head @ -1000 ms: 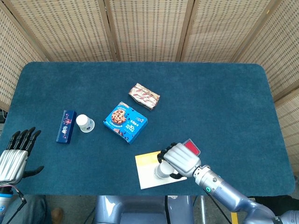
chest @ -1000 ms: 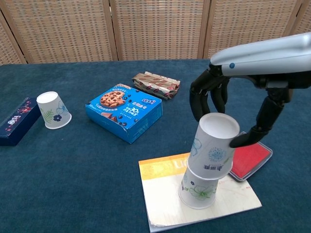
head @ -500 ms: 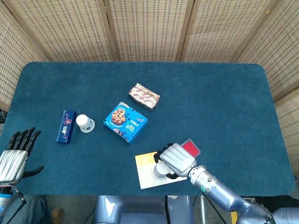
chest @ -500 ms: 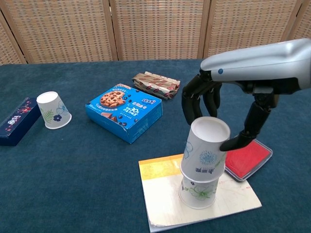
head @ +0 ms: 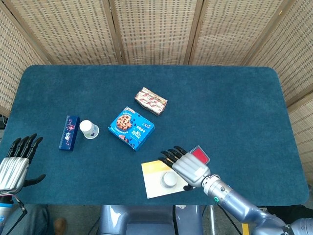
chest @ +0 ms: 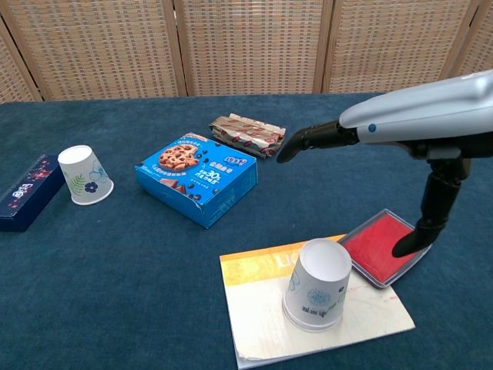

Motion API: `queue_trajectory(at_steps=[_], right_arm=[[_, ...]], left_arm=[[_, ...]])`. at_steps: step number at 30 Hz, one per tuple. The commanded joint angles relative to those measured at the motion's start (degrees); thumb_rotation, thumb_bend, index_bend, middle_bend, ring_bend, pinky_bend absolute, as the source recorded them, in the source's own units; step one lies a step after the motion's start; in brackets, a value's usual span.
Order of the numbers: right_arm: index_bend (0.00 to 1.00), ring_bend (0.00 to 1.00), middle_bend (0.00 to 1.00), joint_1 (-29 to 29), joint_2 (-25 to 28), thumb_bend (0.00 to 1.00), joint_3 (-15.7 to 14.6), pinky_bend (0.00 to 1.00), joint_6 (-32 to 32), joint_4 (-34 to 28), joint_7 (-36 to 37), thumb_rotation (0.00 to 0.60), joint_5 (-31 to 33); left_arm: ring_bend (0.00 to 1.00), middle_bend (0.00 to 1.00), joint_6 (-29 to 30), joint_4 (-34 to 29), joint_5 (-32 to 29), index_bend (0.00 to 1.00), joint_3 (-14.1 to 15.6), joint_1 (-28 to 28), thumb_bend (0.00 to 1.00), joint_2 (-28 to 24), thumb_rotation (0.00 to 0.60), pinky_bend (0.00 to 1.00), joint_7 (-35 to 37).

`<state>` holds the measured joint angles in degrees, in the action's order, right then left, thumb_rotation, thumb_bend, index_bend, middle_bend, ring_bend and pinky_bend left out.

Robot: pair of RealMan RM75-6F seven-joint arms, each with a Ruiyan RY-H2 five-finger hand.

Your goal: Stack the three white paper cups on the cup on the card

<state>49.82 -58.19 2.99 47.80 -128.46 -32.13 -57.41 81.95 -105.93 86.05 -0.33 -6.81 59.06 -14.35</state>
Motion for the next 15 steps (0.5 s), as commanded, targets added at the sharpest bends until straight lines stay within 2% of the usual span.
queue_trajectory(at_steps=[1, 2, 3, 6, 7, 9, 12, 15], right_arm=[[0.00, 0.00, 0.00, -1.2, 1.1, 0.00, -0.5, 0.00, 1.9, 0.8, 0.1, 0.600, -2.3], [0.00, 0.00, 0.00, -2.4, 1.8, 0.00, -1.0, 0.00, 3.6, 2.7, -0.2, 0.600, -4.4], [0.00, 0.00, 0.00, -5.0, 2.2, 0.00, -2.1, 0.00, 6.4, 6.7, 0.7, 0.600, -10.2], [0.00, 0.00, 0.00, -9.3, 1.2, 0.00, -3.7, 0.00, 11.9, 16.6, 8.2, 0.600, -23.7], [0.01, 0.00, 0.00, -10.6, 0.4, 0.00, -4.3, 0.00, 14.7, 21.7, 12.3, 0.600, -29.6], [0.01, 0.00, 0.00, -12.6, -1.2, 0.00, -5.3, 0.00, 20.9, 32.0, 18.2, 0.600, -37.4], [0.01, 0.00, 0.00, -15.0, -4.0, 0.00, -6.2, 0.00, 27.5, 44.7, 25.8, 0.600, -42.5], [0.01, 0.00, 0.00, -18.5, -6.8, 0.00, -6.6, 0.00, 32.1, 56.7, 32.1, 0.600, -42.3]], left_arm=[[0.00, 0.00, 0.1, 0.1, -0.2, 0.00, -0.2, 0.0, 0.00, 0.0, 0.600, 0.00, 0.1], [0.00, 0.00, 0.4, 0.2, -0.3, 0.00, -0.4, 0.0, 0.00, 0.0, 0.600, 0.00, 0.4], [0.00, 0.00, 0.8, 0.7, -0.4, 0.00, -0.8, 0.0, 0.00, 0.1, 0.600, 0.00, 0.8], [0.00, 0.00, 0.7, 1.7, -0.5, 0.00, -1.3, -0.4, 0.00, 0.5, 0.600, 0.00, 1.4], [0.00, 0.00, 0.5, 2.1, -0.5, 0.00, -1.7, -0.7, 0.00, 0.5, 0.600, 0.00, 1.4], [0.00, 0.00, 0.3, 3.5, -0.5, 0.00, -2.6, -1.7, 0.00, 0.9, 0.600, 0.00, 0.9], [0.00, 0.00, -1.4, 5.3, -1.1, 0.00, -3.9, -3.4, 0.00, 1.0, 0.600, 0.00, 0.2], [0.00, 0.00, -7.0, 7.8, -2.9, 0.00, -5.8, -7.6, 0.00, 0.0, 0.600, 0.00, 0.6]])
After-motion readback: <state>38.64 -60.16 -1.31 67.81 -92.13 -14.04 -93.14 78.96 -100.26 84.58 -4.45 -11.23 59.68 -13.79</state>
